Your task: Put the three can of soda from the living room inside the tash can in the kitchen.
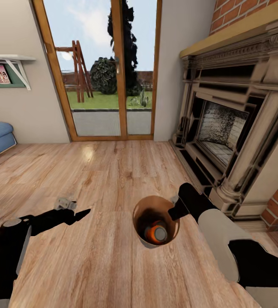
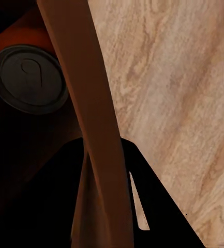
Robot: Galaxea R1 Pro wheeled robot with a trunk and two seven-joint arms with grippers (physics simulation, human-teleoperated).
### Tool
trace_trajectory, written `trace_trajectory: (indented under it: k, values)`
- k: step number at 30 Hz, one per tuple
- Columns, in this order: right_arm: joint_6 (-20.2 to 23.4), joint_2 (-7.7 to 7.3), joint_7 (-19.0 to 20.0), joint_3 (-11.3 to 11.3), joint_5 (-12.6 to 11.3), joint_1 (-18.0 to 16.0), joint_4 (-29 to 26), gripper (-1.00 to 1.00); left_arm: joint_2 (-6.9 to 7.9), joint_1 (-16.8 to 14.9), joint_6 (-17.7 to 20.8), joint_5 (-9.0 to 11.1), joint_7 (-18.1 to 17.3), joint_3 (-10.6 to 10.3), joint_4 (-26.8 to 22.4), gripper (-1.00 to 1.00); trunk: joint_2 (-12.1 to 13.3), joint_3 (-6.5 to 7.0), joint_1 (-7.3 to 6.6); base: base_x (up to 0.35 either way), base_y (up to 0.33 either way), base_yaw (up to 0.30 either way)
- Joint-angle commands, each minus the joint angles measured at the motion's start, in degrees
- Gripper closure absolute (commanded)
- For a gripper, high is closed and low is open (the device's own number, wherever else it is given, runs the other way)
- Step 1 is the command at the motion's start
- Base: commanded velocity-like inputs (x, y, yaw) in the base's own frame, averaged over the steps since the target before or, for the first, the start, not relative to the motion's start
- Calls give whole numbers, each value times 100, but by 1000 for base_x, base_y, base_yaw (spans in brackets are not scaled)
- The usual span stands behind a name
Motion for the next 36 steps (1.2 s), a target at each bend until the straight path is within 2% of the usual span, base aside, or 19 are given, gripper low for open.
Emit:
trace_trajectory:
  k: [1, 6, 7, 9, 11, 16, 18, 24, 30, 36]
  values:
    - [6, -64, 1, -5, -37, -2, -1, 100, -2, 85, -144, 14, 102, 27, 107, -100, -1, 1, -1, 0, 0, 0]
    - [6, -387, 24, -26, -64, -8, 4, 100, -23, 336, -895, 22, 633, 103, 714, -100, -1, 1, -1, 0, 0, 0]
    - [6, -498, 59, -29, -67, -10, 10, 100, -27, 372, -1123, 45, 748, 112, 976, -100, -1, 1, -1, 0, 0, 0]
    - [6, -764, 421, -31, -59, -19, 17, 100, -35, 418, -1649, 75, 891, 123, 1450, -100, -1, 1, -1, 0, 0, 0]
    - [6, -882, 625, -26, -37, -29, 19, 100, -42, 464, -1820, 77, 930, 126, 1580, -100, -1, 1, -1, 0, 0, 0]
    - [6, -978, 789, -6, -12, -37, 24, 100, -49, 667, -1959, 89, 978, 128, 1656, -100, -161, -71, 87, 0, 0, 0]
    - [6, -994, 810, 1, -9, -38, 26, 100, -50, 710, -1993, 88, 993, 128, 1665, -100, -170, -114, 95, 0, 0, 0]
    - [6, -1030, 844, 26, 1, -40, 45, 100, -77, 826, -2350, 62, 1347, 122, 1716, -100, -178, -247, 111, 0, 0, 0]
    - [6, -1020, 847, 31, 2, -40, 293, 100, -101, 882, -2451, 82, 1449, 121, 1724, -100, -186, -380, 126, 0, 0, 0]
    - [6, -1014, 847, 35, 5, -40, 423, 100, -104, 904, -2469, 80, 1459, 123, 1728, -100, -186, -380, 126, 0, 0, 0]
